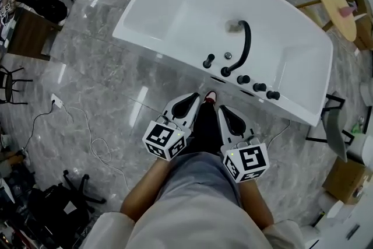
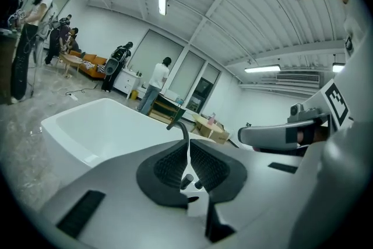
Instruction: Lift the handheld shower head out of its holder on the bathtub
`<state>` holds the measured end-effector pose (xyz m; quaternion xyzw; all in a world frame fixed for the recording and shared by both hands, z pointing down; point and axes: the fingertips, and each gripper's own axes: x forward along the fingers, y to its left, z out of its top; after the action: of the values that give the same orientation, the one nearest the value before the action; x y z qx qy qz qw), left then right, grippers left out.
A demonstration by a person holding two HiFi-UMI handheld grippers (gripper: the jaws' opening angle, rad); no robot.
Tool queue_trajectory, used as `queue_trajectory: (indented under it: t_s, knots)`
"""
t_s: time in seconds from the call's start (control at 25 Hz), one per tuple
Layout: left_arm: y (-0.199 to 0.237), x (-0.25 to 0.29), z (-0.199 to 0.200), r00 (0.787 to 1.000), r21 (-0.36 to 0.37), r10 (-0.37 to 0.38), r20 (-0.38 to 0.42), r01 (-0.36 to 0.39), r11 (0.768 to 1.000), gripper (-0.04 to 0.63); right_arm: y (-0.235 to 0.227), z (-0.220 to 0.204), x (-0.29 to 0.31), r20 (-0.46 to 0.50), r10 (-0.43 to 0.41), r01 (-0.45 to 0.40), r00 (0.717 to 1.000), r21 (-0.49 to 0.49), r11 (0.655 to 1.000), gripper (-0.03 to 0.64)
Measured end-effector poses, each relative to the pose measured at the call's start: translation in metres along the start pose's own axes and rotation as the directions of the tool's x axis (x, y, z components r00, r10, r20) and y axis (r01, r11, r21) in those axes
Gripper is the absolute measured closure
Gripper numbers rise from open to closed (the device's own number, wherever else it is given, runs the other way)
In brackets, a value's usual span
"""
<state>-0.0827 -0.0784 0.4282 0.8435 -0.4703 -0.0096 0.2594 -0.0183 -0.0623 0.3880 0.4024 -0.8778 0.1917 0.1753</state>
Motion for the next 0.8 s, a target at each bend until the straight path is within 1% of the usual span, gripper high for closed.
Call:
queue_trajectory:
  t_s: [0.24, 0.44, 0.6, 0.76, 0.8]
  knots:
    - [0.016, 0.043, -0.029, 0.998, -0.027, 0.037, -0.048, -0.038, 0.999, 0.589, -0.026, -0.015, 0.011, -0.057, 0.017, -0.016, 0.998, 0.014, 1.0, 0.597]
    - [0.037, 0.07, -0.049, 0.993, -0.031, 0.077, -0.085, -0.08, 0.996, 0.589, -0.041, -0.019, 0.023, -0.088, 0.028, -0.026, 0.996, 0.023, 0.999, 0.597]
    - [0.058, 0.09, -0.072, 0.985, -0.034, 0.121, -0.125, -0.126, 0.991, 0.589, -0.052, -0.019, 0.034, -0.102, 0.042, -0.039, 0.994, 0.023, 0.999, 0.597]
    - [0.075, 0.112, -0.095, 0.974, -0.039, 0.155, -0.164, -0.163, 0.986, 0.588, -0.064, -0.026, 0.048, -0.135, 0.052, -0.048, 0.99, 0.031, 0.998, 0.597]
    - [0.08, 0.118, -0.101, 0.971, -0.035, 0.163, -0.174, -0.171, 0.985, 0.576, -0.067, -0.027, 0.052, -0.143, 0.054, -0.05, 0.988, 0.032, 0.998, 0.597]
